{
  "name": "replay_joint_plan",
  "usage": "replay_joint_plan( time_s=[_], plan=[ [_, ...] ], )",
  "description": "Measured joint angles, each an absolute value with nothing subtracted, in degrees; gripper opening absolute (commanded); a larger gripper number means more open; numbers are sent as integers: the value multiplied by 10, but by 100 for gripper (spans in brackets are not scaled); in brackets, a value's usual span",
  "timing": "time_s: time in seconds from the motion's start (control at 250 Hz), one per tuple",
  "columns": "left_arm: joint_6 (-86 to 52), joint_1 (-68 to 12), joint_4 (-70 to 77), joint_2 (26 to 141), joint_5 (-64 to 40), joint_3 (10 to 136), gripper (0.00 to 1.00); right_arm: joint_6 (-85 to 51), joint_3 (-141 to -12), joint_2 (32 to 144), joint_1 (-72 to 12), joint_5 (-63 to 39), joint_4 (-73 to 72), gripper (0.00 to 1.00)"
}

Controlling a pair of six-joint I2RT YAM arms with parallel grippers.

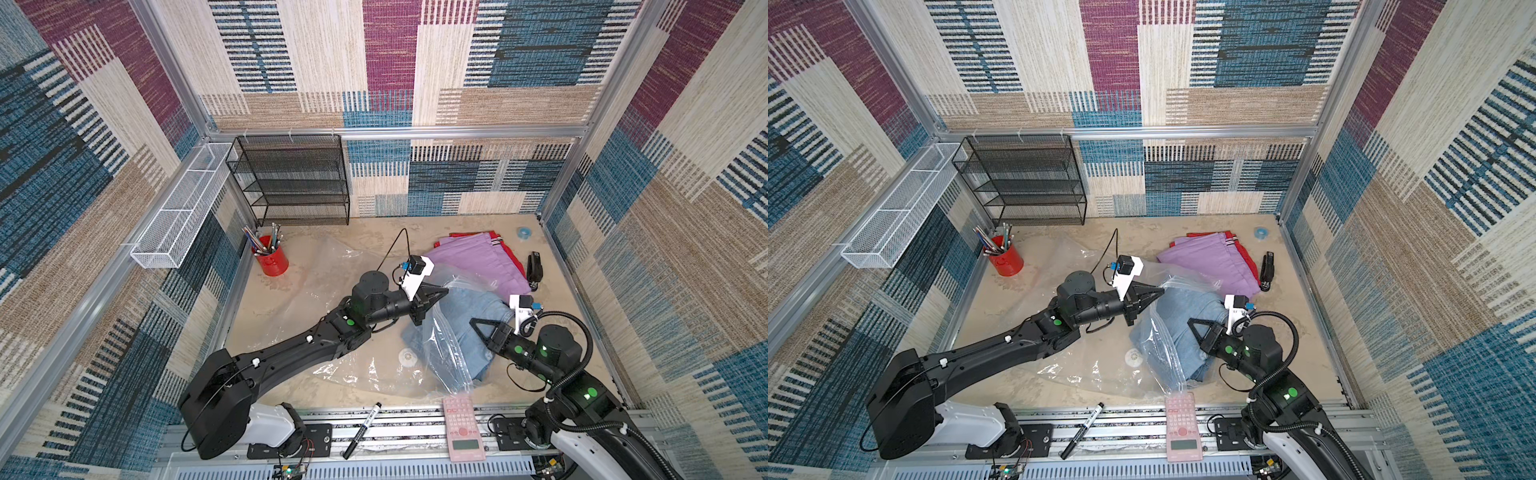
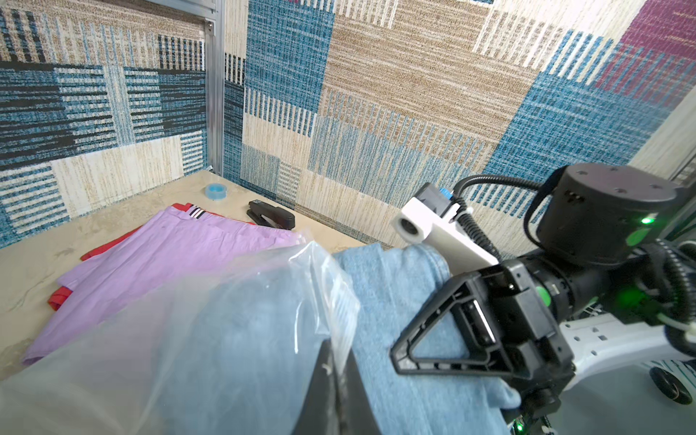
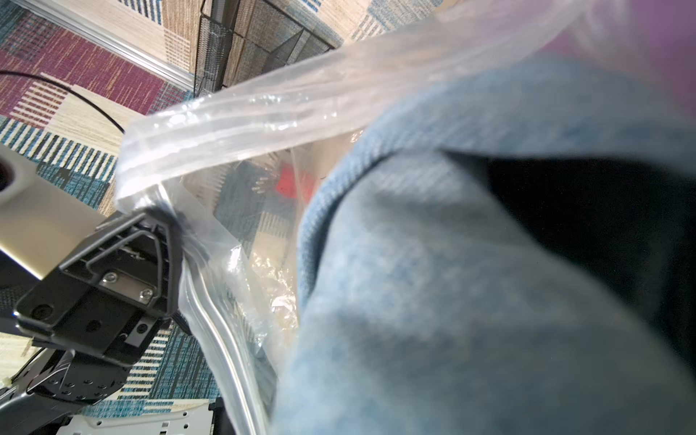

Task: Take the trousers out of the vacuum bag
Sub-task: Take out the trousers from the vacuum bag.

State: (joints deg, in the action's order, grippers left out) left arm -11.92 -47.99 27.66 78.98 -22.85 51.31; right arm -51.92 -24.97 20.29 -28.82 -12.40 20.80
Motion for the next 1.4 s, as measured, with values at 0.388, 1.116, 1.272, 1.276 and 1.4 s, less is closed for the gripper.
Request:
replay_joint_plan(
  time_s=[0.388,1.116,1.272,1.276,1.4],
  plan=[
    [-122,-460,284,786,-225,503,0,-461,-431,188,-289,-25,362,0],
    [-118,-503,272,821,-241,528,0,-420,-297,393,-288,-103,112,0],
    [-114,-519,251,848,-209,546,0,-436,-264,433,-288,-144,30,0],
    [-114,-519,251,848,-209,546,0,-437,-263,433,-288,-145,28,0],
    [-119,-522,246,883,-192,566,0,-454,-244,435,-288,-166,-2,0]
  ],
)
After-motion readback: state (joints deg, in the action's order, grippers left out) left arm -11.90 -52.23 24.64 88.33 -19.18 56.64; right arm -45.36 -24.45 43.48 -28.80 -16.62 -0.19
